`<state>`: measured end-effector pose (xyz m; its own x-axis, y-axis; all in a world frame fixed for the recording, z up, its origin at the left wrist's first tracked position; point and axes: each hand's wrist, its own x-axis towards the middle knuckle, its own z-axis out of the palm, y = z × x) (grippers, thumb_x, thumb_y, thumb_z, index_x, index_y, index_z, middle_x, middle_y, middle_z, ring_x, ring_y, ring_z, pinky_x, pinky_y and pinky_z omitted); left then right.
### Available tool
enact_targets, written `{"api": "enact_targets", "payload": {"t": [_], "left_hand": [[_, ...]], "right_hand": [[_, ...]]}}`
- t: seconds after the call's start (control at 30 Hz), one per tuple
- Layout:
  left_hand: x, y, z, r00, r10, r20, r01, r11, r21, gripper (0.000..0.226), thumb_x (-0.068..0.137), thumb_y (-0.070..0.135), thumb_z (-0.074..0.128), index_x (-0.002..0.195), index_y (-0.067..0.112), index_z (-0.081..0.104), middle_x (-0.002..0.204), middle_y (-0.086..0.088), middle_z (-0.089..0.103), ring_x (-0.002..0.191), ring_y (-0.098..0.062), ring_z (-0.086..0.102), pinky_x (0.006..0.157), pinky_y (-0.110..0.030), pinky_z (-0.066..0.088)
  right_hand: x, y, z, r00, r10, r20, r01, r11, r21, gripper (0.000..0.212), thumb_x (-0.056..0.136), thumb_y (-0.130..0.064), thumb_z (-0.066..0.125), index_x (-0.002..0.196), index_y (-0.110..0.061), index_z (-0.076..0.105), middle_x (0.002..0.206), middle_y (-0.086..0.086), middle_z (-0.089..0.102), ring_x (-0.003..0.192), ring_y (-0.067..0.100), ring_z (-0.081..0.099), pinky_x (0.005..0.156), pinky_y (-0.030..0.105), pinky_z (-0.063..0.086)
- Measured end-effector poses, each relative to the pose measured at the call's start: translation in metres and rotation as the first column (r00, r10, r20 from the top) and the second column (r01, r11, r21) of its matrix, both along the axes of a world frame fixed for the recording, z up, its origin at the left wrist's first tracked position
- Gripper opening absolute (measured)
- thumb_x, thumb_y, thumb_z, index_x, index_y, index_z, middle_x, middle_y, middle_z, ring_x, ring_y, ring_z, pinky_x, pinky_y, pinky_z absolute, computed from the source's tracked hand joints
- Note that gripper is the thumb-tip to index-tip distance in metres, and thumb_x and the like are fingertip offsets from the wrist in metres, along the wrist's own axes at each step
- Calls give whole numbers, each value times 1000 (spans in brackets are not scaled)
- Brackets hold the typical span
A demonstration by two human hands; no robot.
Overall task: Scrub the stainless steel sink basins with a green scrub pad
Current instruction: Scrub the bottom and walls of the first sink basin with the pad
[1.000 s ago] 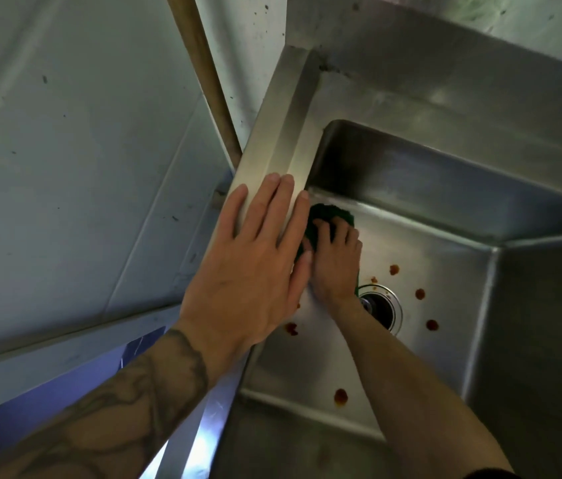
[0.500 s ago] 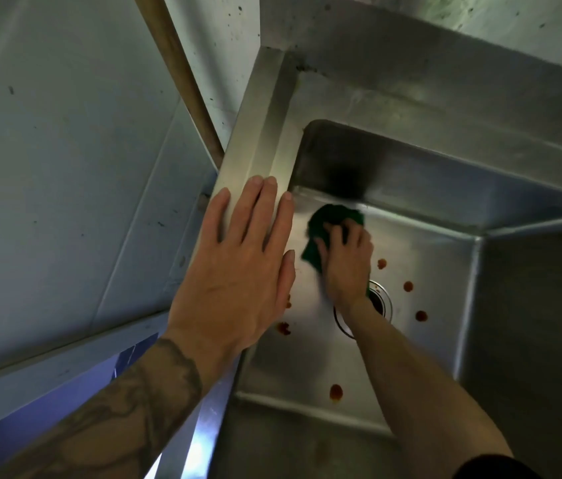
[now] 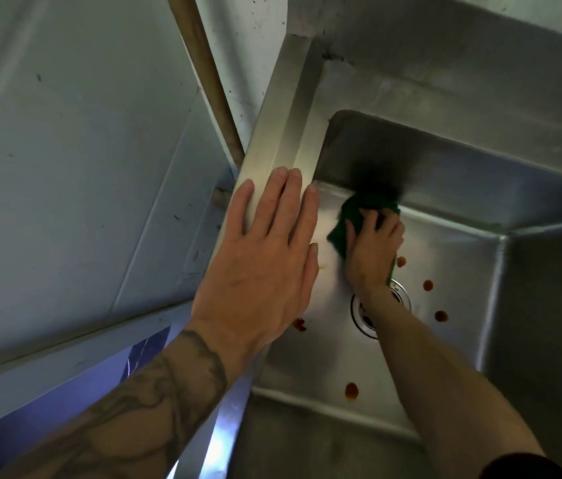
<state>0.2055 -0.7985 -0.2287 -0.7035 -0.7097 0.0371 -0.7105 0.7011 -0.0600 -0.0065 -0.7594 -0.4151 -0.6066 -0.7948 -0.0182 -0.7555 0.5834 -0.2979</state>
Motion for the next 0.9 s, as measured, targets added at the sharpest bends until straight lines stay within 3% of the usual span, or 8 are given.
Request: {"api": "enact_targets", "payload": {"t": [0.07, 0.2, 0.27, 0.47, 0.6, 0.67, 0.83, 0.9], "left_hand": [[-1, 0, 0, 1000, -3, -2, 3, 1000, -5, 67, 117, 43, 19, 169, 2, 15, 175, -28, 19, 164, -42, 19, 132, -62, 18], [-1, 1, 0, 1000, -5, 10, 5, 1000, -11, 68, 117, 44, 17, 169, 1, 12, 175, -28, 17, 164, -42, 17, 133, -61, 18], [-1, -1, 0, 1000, -10, 5, 10, 1000, -16, 68, 117, 44, 18, 169, 1, 13, 175, -28, 18, 164, -43, 18, 133, -61, 18], [-1, 0, 0, 1000, -1, 3, 1, 1000, -4, 68, 117, 44, 20, 169, 1, 15, 174, -28, 19, 164, -43, 19, 133, -62, 17], [0, -1, 0, 1000, -12, 28, 13, 1000, -24, 68, 117, 44, 14, 168, 1, 9, 175, -28, 18, 164, -43, 18, 133, -61, 16], [0, -1, 0, 999, -8, 31, 9, 1000, -21, 68, 117, 44, 13, 169, 1, 9, 175, -28, 17, 164, -43, 18, 133, -61, 14], [-1, -1, 1, 1000, 1, 17, 0, 1000, -12, 67, 117, 44, 21, 169, 2, 17, 174, -27, 21, 164, -42, 20, 133, -61, 17], [-1, 0, 3, 1000, -1, 10, 2, 1000, -13, 67, 117, 44, 21, 168, 2, 19, 174, -27, 23, 163, -42, 22, 132, -62, 19]], "right_hand": [[28, -16, 6, 998, -53, 22, 54, 998, -19, 36, 105, -35, 55, 129, -8, 58, 140, 23, 49, 126, 41, 46, 105, 52, 44], [55, 12, 4, 916, 402, 18, -402, 916, 15, 37, 104, -40, 59, 133, -17, 56, 139, 13, 49, 126, 31, 43, 106, 43, 40], [31, 25, 0, 890, 455, 42, -455, 890, 7, 37, 104, -38, 60, 133, -15, 58, 141, 14, 49, 128, 32, 43, 108, 45, 41], [30, -10, 1, 999, -41, 8, 41, 998, -39, 33, 107, -36, 54, 128, -11, 57, 139, 21, 50, 125, 40, 46, 102, 53, 47], [52, 20, -4, 908, 418, 19, -418, 908, -11, 37, 105, -42, 56, 133, -19, 56, 141, 13, 49, 127, 31, 44, 105, 42, 42], [27, 33, -7, 866, 501, 2, -501, 866, -1, 39, 103, -40, 61, 134, -16, 58, 141, 14, 50, 127, 33, 45, 105, 45, 44], [-2, -7, -6, 999, 54, -9, -54, 998, -34, 37, 106, -35, 55, 133, -10, 57, 140, 21, 50, 125, 40, 46, 104, 52, 47], [26, -9, -2, 998, 62, -17, -63, 997, -38, 37, 106, -37, 53, 133, -12, 57, 140, 20, 51, 124, 39, 47, 101, 51, 48]]}}
